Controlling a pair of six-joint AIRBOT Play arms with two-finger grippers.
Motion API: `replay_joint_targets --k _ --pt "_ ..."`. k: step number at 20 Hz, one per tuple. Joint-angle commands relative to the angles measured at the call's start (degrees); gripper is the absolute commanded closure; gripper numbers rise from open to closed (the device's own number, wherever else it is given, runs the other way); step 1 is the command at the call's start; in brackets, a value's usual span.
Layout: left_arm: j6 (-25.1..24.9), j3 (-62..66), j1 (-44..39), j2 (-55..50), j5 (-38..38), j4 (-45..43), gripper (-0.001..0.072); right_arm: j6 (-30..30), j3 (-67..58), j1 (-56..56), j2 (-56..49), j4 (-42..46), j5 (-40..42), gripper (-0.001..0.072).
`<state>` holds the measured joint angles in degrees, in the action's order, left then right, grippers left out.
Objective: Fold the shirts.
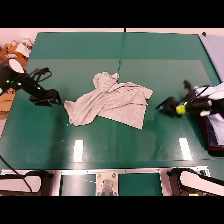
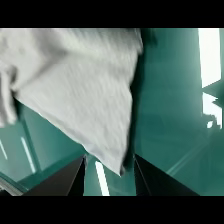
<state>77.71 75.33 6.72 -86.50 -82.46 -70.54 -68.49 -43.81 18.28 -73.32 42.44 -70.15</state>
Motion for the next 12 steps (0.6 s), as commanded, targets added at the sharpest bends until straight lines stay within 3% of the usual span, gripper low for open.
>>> replay_joint_targets --k 1,6,7,8,10,12 --pt "-3.2 0.4 2.6 -0.2 2.5 2.1 0.0062 0.1 12.5 -6.7 1.3 -2.6 10.9 0.0349" --pt "-3.2 0.4 2.6 -0.2 2.4 2.8 0.0062 0.2 12.0 -20.4 -7.0 -13.4 19.8 0.0387" --pt "-3.2 0.4 2.6 -0.2 2.4 2.8 0.0062 0.2 10.5 -21.5 -8.0 -13.4 19.7 0.0583" --pt "-3.3 0.4 2.6 -0.2 2.4 2.8 0.0061 1.3 9.3 -21.7 -8.1 -13.2 19.5 0.0702" --pt "-3.4 0.5 2.6 -0.2 2.6 2.4 0.0062 1.3 6.1 -19.6 -7.2 -10.4 16.3 0.0701" --pt "-4.4 0.5 2.6 -0.2 3.6 2.4 0.0061 -2.5 3.5 -14.4 -4.3 -3.1 11.0 0.0702"
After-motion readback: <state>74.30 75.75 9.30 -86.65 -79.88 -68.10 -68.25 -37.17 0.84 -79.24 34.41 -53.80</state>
